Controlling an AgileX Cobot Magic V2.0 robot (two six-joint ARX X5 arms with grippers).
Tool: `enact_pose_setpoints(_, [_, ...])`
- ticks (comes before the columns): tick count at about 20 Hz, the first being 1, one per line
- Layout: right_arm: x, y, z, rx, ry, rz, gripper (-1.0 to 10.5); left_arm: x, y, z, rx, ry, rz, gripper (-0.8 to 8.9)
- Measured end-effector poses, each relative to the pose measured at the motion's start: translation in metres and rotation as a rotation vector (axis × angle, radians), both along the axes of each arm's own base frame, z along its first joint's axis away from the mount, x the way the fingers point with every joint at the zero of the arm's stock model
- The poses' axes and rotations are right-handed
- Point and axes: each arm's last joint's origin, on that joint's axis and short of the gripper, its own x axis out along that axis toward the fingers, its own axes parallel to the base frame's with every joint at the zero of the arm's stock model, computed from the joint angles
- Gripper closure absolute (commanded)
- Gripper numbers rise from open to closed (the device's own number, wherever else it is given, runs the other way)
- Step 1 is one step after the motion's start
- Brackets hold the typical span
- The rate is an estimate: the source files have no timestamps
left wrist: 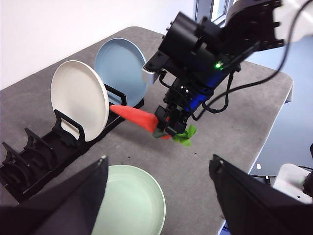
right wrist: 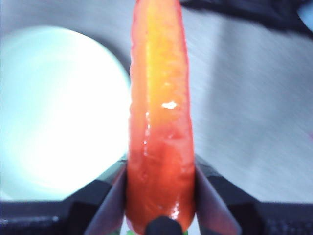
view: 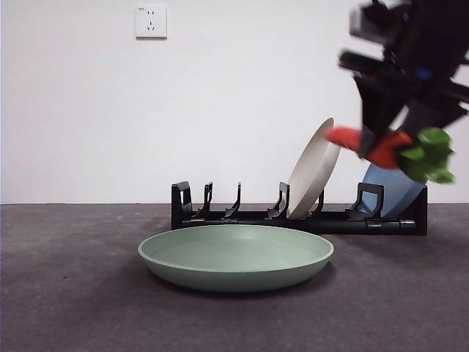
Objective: Take the green plate from the plate rack,put the plate on the table,take the carrot from the table,put the carrot in the plate
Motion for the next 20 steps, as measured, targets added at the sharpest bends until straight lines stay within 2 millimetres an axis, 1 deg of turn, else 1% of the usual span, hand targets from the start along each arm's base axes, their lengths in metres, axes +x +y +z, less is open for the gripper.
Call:
enact_pose_setpoints(2, [-0.005,0.020,0.000,0.027,-0.016,0.047,9.6,0.000,0.000,0.000,0.001,0.001,0.000,4.59])
enact_pose_setpoints(5, [-0.009,0.059,-0.008,0.081,-0.055,0.135,9.6,0.000,0.000,-0.001,0.009,0.005,0.000,4.59])
enact_pose_setpoints(6, [-0.010,0.073,-0.014,0.096,-0.060,0.163,9.6,0.000,0.000,-0.001,0.014,0.008,0.000,4.59])
enact_pose_setpoints(7, [-0.009,0.084,-0.021,0.100,-0.056,0.180,9.6,0.000,0.001,-0.002,0.016,0.008,0.000,4.59])
enact_pose_setpoints(9, [-0.007,0.101,-0.043,0.086,-0.017,0.205,9.6,0.000,0.001,-0.002,0.023,0.012,0.000,4.59])
enact_pose_setpoints(11, [-0.001,0.109,-0.069,0.046,0.046,0.198,9.6,-0.001,0.001,-0.003,0.030,0.016,0.000,4.59])
enact_pose_setpoints(13, [0.003,0.112,-0.089,0.005,0.094,0.187,9.6,-0.001,0.002,-0.004,0.043,0.023,0.000,4.59])
enact_pose_setpoints(14, [0.005,0.112,-0.094,-0.014,0.102,0.179,9.6,-0.001,0.002,-0.005,0.046,0.025,0.000,4.59])
enact_pose_setpoints(17, [0.005,0.112,-0.098,-0.021,0.111,0.177,9.6,-0.001,0.002,-0.005,0.046,0.025,0.000,4.59])
enact_pose_setpoints(18, [0.005,0.112,-0.098,-0.021,0.112,0.176,9.0,-0.001,0.002,-0.005,0.046,0.025,0.000,4.59])
enact_pose_setpoints(19, [0.005,0.112,-0.098,-0.021,0.112,0.176,7.7,-0.001,0.002,-0.005,0.047,0.025,0.000,4.59])
enact_pose_setpoints(20, [0.005,0.112,-0.098,-0.022,0.114,0.176,5.6,-0.001,0.002,-0.005,0.049,0.027,0.000,4.59])
